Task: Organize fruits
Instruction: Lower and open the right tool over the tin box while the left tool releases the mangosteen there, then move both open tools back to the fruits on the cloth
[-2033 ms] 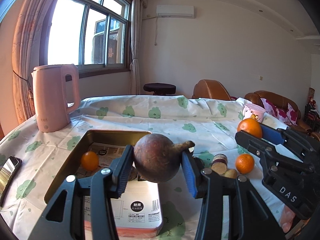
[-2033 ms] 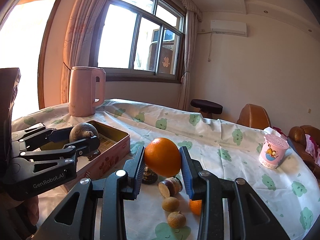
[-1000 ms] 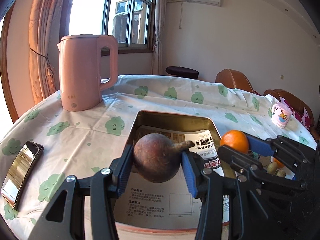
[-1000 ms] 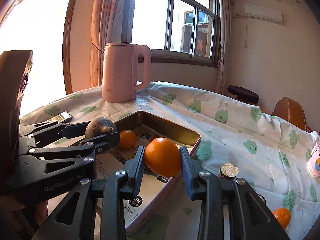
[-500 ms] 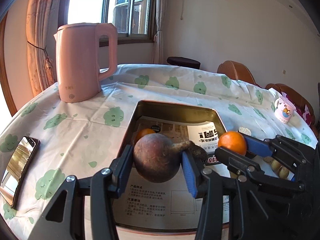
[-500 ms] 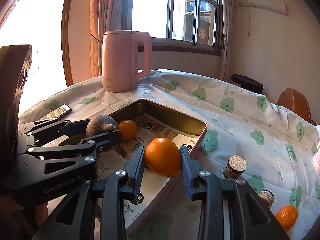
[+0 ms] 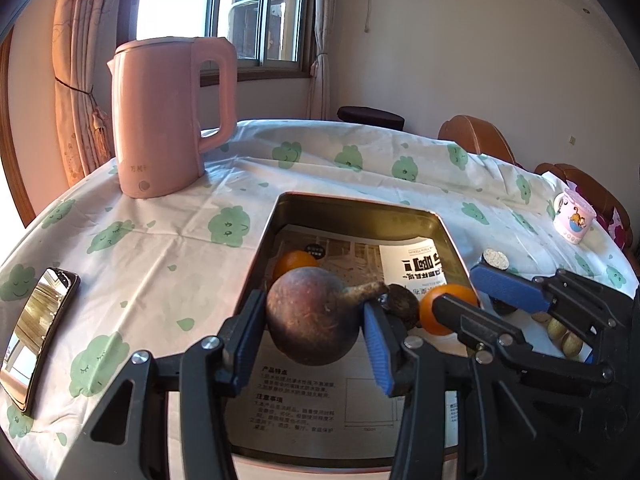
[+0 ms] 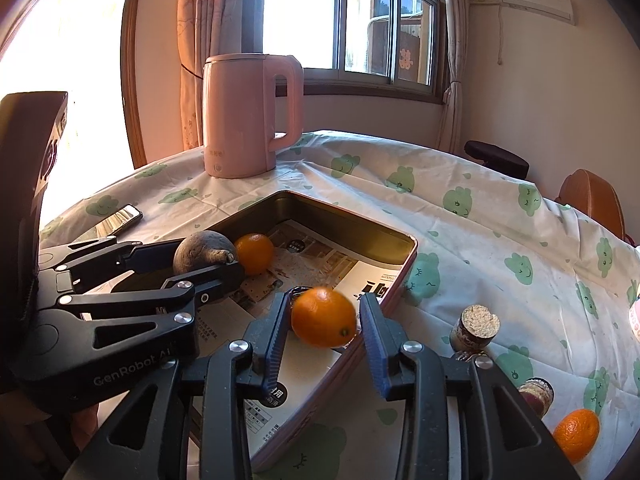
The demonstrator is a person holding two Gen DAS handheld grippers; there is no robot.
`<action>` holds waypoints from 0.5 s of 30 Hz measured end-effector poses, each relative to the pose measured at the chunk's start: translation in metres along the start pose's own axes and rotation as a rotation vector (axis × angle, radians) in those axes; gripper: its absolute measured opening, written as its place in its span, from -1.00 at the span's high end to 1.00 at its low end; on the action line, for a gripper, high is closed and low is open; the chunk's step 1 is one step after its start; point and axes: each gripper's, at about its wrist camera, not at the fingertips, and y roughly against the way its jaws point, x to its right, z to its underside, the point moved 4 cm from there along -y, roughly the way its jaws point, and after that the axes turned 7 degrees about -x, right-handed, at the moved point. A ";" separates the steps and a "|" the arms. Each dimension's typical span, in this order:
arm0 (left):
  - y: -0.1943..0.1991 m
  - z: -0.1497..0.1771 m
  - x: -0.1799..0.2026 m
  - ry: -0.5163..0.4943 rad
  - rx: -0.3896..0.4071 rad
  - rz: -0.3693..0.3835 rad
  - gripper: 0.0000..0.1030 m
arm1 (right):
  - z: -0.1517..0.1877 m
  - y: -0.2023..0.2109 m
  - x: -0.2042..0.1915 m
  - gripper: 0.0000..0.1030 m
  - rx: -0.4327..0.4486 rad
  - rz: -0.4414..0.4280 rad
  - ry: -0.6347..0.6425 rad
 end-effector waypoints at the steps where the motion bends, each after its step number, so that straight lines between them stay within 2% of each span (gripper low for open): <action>1: 0.001 0.000 0.000 0.002 0.005 -0.006 0.05 | 0.000 0.000 0.001 0.19 0.000 0.003 -0.003; 4: 0.010 0.001 -0.002 0.009 0.051 -0.021 -0.03 | 0.001 0.002 0.005 0.02 0.014 0.008 -0.022; 7: 0.022 0.001 -0.004 0.019 0.112 -0.033 -0.35 | 0.003 0.011 0.008 -0.07 0.049 0.014 -0.038; 9: 0.031 0.001 -0.004 0.022 0.162 -0.037 -0.71 | 0.006 0.019 0.011 -0.15 0.063 0.032 -0.038; 10: 0.036 0.002 -0.004 0.023 0.186 -0.044 -0.77 | 0.009 0.023 0.013 -0.16 0.067 0.041 -0.036; 15: 0.046 0.007 0.004 0.038 0.211 -0.001 -0.80 | 0.028 0.058 0.035 -0.17 0.078 0.110 -0.033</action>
